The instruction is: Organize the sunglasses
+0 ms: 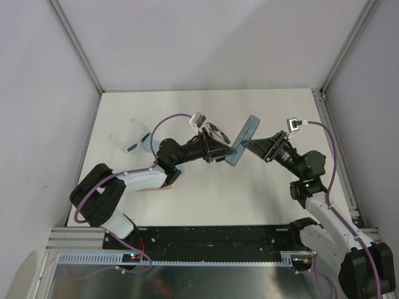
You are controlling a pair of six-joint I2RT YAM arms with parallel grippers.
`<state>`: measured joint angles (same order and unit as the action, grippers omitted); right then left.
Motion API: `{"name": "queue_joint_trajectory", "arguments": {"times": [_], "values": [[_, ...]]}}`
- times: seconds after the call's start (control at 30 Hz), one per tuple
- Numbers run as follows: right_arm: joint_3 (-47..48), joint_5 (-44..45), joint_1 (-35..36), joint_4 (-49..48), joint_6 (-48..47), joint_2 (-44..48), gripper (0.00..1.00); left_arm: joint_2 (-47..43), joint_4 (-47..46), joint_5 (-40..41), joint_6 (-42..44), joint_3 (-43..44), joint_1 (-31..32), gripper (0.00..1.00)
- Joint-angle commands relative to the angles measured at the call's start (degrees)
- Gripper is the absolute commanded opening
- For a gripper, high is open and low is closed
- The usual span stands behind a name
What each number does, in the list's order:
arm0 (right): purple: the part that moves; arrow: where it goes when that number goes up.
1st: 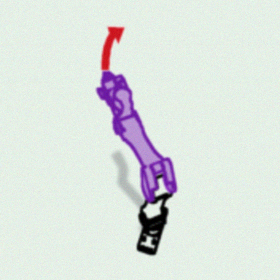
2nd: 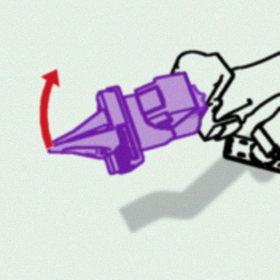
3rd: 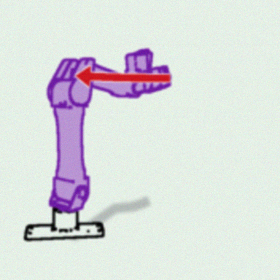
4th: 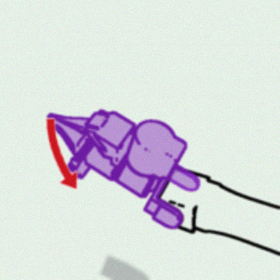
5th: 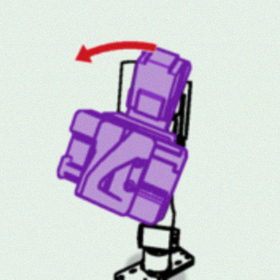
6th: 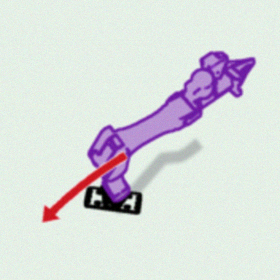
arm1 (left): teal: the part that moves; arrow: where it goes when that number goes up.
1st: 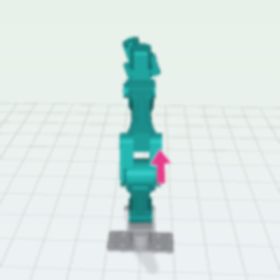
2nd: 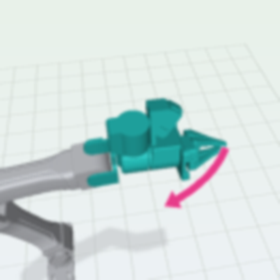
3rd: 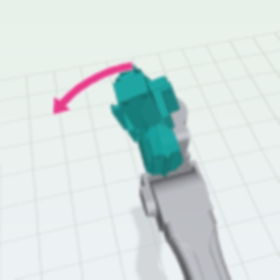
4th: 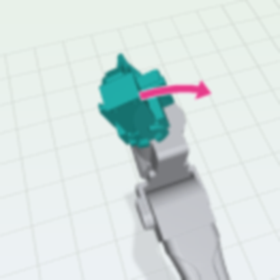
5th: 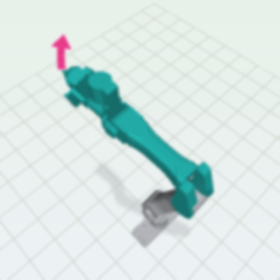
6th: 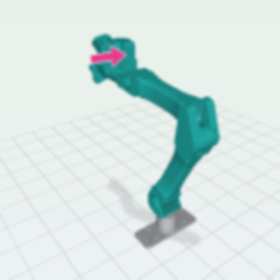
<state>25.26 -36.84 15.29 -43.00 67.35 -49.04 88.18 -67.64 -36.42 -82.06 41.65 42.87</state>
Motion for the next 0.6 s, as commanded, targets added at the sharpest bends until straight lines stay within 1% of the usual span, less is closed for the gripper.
{"name": "queue_joint_trajectory", "arguments": {"times": [0.0,0.17,0.27,0.4,0.57], "values": [[3.8,0.6,0.4,7.9,-5.2,1.1,0.45,-1.1,-3.6,0.7,1.7,0.3,0.2,0.33],[7.7,4.4,1.2,22.1,-12.1,1.5,0.37,-0.8,-0.6,2.0,6.2,-1.2,0.2,0.31],[9.1,7.6,1.4,30.0,-15.7,1.1,0.32,-1.4,4.9,3.6,11.5,-1.8,0.4,0.31],[9.8,11.1,1.7,37.7,-18.8,0.0,0.30,-3.6,16.7,8.4,20.7,-1.8,0.9,0.30],[10.2,16.0,3.1,43.9,-22.1,-1.7,0.30,-7.8,35.6,20.6,33.4,0.9,3.0,0.29]]}}
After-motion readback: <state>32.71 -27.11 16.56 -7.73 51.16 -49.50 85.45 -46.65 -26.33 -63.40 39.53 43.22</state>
